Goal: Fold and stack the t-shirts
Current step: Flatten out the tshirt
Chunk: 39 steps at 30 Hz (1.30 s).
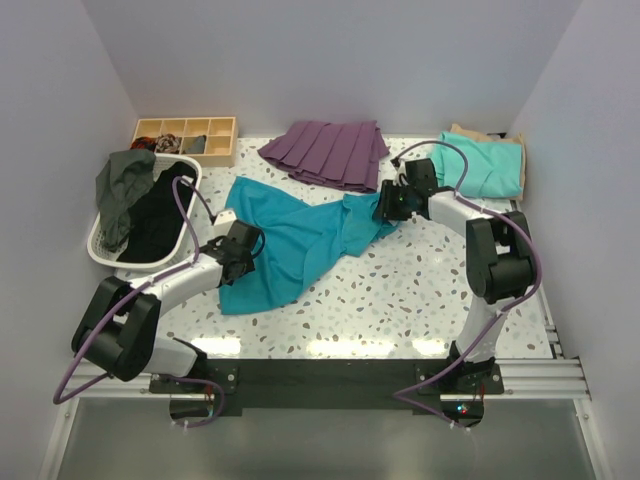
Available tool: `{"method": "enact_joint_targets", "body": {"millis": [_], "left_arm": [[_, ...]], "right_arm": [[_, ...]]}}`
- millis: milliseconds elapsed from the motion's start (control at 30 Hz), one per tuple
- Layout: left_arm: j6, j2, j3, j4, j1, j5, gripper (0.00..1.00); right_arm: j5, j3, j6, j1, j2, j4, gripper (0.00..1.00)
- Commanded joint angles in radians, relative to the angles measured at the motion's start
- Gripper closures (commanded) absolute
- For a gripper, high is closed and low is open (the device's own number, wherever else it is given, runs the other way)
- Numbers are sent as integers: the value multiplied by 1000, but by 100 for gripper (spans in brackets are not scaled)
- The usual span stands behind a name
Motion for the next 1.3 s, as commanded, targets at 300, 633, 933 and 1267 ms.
{"method": "enact_joint_targets", "body": {"millis": [300, 633, 933, 1267], "left_arm": [[-16, -11, -11, 1, -3, -19, 50], [-44, -147, 6, -117, -3, -37, 47], [-148, -226, -96, -172, -40, 53, 46], [-375, -239, -113, -370, -180, 41, 42]], "right_arm": [[-84, 5, -4, -4, -66, 41, 100], [-85, -59, 3, -6, -348, 2, 100], [-78, -99, -9, -6, -472, -52, 100], [-79, -101, -18, -4, -480, -58, 100]]}}
